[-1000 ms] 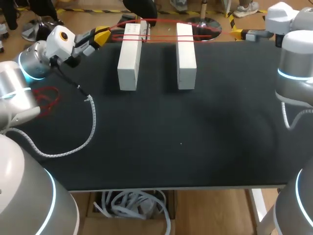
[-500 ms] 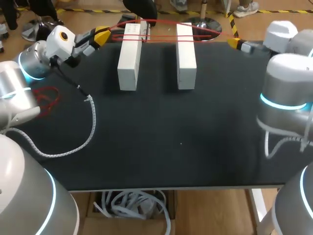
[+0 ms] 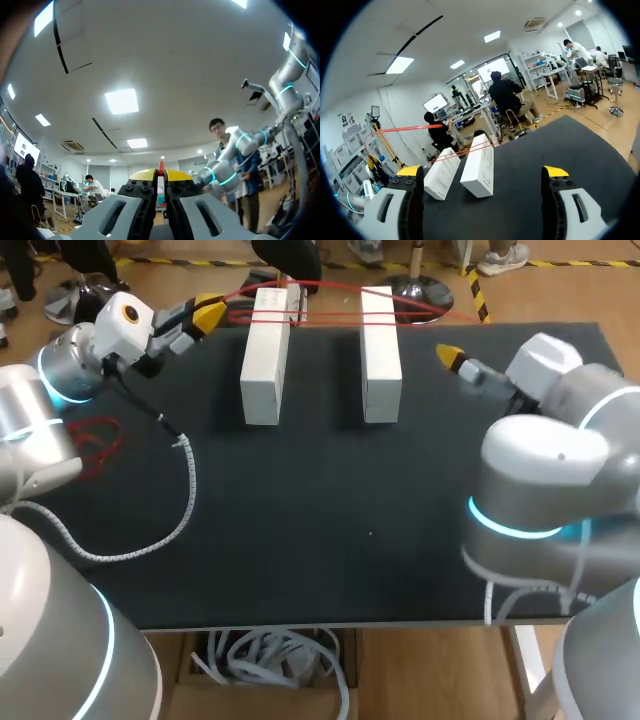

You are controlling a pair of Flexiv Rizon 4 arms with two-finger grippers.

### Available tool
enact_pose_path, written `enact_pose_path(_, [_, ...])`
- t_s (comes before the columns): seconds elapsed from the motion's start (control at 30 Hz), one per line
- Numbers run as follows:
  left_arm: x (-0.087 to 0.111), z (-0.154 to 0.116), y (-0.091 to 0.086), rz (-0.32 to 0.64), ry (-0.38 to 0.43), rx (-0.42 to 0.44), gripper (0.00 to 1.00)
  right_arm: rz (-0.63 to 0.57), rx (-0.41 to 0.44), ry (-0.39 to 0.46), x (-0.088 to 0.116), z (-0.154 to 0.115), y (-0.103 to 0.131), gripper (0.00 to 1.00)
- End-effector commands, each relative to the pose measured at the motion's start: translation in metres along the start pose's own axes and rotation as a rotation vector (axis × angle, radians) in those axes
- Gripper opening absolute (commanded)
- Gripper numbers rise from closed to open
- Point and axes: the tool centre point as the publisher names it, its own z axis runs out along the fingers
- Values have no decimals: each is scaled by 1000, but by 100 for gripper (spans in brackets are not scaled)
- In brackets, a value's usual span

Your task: Grab the tape and strap the tape.

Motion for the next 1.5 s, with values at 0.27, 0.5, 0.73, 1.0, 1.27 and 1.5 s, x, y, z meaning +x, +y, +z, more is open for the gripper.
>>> enact_pose_path(0.27, [1,-1,1,2,0,3,0,107,-202,-224,31,-24,-28,100])
enact_pose_path(0.5, [1,-1,1,2,0,3,0,261,-280,-184,47,-30,-33,100])
enact_pose_path(0.73, [1,-1,1,2,0,3,0,520,-313,-172,56,-30,-28,100])
enact_pose_path(1.0, [1,-1,1,2,0,3,0,742,-325,-54,63,-28,-14,100])
enact_pose_path(1.27, [1,-1,1,2,0,3,0,822,-343,38,73,-29,6,100])
enact_pose_path(1.5, [1,-1,1,2,0,3,0,872,-366,77,77,-26,24,100])
